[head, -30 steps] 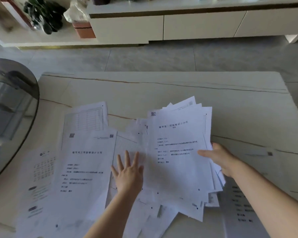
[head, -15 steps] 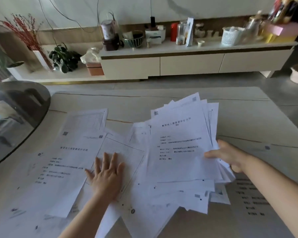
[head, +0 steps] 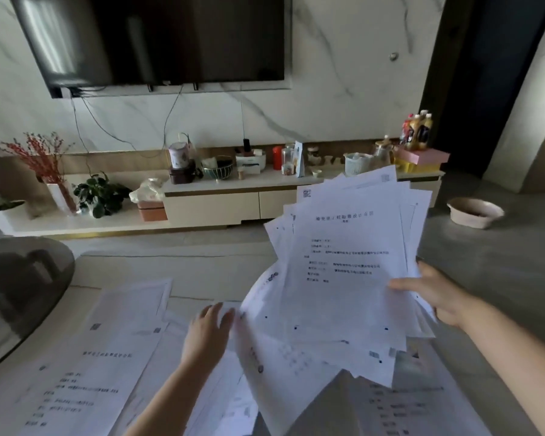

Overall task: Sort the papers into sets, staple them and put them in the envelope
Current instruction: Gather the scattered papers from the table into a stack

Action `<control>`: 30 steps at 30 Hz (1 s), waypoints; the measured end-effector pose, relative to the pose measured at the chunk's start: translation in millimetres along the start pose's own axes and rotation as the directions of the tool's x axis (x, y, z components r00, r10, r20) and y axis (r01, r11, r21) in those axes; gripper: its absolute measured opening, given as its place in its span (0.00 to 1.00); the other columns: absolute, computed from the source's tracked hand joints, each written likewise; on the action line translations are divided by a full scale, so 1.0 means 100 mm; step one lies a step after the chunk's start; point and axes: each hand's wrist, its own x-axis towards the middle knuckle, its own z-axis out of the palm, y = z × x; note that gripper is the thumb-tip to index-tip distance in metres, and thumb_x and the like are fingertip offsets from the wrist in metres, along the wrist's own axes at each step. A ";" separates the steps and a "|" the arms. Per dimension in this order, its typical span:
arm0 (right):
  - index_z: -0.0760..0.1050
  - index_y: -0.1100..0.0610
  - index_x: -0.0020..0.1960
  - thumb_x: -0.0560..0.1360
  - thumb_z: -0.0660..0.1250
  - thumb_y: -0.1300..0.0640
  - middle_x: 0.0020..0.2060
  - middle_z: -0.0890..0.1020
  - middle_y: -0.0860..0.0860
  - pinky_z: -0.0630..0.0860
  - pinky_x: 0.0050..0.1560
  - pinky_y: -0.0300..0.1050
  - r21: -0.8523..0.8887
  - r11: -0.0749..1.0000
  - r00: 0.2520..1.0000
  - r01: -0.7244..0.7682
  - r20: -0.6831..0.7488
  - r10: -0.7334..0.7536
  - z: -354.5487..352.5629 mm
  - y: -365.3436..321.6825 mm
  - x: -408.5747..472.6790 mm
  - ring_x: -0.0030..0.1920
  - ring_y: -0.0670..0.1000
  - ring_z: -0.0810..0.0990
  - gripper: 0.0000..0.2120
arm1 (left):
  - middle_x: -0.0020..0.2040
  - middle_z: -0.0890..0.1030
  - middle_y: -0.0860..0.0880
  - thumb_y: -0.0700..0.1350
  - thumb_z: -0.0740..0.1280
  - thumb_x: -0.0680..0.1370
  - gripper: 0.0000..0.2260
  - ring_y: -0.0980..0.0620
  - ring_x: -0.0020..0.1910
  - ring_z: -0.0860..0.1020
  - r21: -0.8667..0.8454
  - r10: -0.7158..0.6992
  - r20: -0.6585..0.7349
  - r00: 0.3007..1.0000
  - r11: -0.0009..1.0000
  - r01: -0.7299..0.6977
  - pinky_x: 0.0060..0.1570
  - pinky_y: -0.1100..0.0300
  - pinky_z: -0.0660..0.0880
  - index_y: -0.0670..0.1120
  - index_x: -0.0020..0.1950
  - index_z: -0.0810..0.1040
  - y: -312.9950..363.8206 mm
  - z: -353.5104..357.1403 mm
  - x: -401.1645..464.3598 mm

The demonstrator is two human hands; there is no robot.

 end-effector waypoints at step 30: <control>0.78 0.58 0.53 0.74 0.66 0.67 0.44 0.85 0.57 0.82 0.36 0.46 0.323 0.944 0.996 0.062 0.043 -0.080 0.03 -0.12 -0.60 0.42 0.57 0.84 0.10 | 0.38 0.82 0.44 0.42 0.68 0.76 0.05 0.42 0.39 0.79 -0.638 -0.221 -0.137 0.966 0.765 0.085 0.43 0.50 0.77 0.45 0.41 0.80 0.31 -0.96 -0.49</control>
